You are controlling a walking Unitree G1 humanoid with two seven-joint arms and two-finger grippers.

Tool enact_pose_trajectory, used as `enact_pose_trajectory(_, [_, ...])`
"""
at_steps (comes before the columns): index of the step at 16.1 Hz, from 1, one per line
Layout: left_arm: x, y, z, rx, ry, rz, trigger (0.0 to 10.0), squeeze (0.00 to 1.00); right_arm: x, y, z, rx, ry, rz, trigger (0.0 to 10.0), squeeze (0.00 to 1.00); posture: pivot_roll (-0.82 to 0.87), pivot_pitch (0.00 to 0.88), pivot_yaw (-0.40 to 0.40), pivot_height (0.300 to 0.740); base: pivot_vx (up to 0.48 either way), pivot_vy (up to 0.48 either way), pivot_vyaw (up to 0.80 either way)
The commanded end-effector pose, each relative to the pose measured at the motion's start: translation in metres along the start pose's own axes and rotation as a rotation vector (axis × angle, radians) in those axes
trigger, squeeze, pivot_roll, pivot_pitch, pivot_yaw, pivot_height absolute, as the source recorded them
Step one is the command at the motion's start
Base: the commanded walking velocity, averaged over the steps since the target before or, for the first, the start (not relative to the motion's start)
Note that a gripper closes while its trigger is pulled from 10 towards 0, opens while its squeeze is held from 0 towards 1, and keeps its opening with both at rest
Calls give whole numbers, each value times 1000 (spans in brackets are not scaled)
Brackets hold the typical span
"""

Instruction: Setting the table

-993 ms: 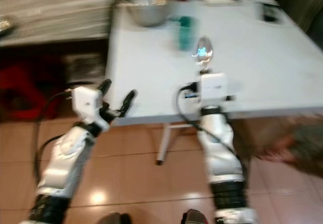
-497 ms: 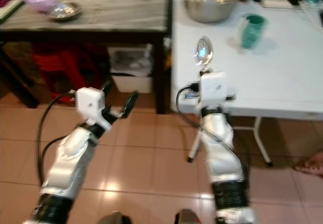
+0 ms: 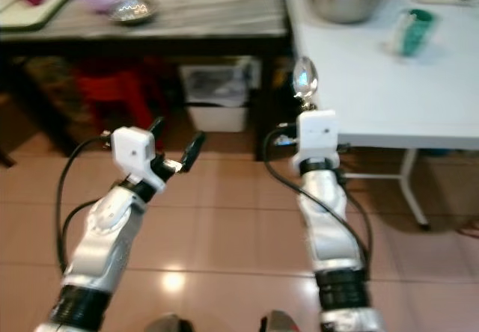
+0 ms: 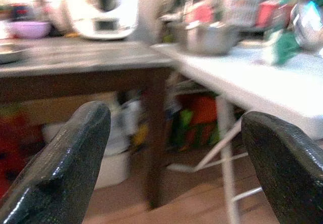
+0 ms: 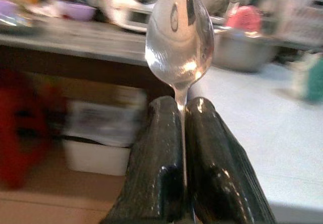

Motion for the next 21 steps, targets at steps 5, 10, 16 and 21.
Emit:
enact_pose_trajectory(5, [3, 1, 1, -12, 51, 14, 10000, 0, 5, 0, 3, 3, 15, 21, 10000, 0, -115, 164, 56, 740, 134, 0, 0])
enact_pose_trajectory(10, [4, 1, 5, -27, 69, 20, 10000, 0, 5, 0, 2, 8, 18, 20, 10000, 0, -116, 166, 54, 740, 382, 0, 0])
enact_pose_trajectory(16, [4, 0, 6, -34, 73, 20, 10000, 0, 6, -1, 1, 13, 29, 26, 10000, 0, -122, 164, 54, 740, 346, 0, 0])
enact_pose_trajectory(21, [4, 0, 8, -39, 75, 22, 10000, 0, 6, 0, 1, 14, 34, 25, 10000, 0, -118, 162, 54, 740, 377, 0, 0])
Point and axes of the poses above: a point about 5 cm out from each wrist's last joint towards the gripper, its own y axis pointing back from the gripper into the wrist, its own x axis along the axis of the wrist's last joint, z = x × y, the point moved 5 cm from there along -y, pointing out of the wrist towards the gripper, and after that the axes turned 15 degrees about -y, right-handed, at the moved point
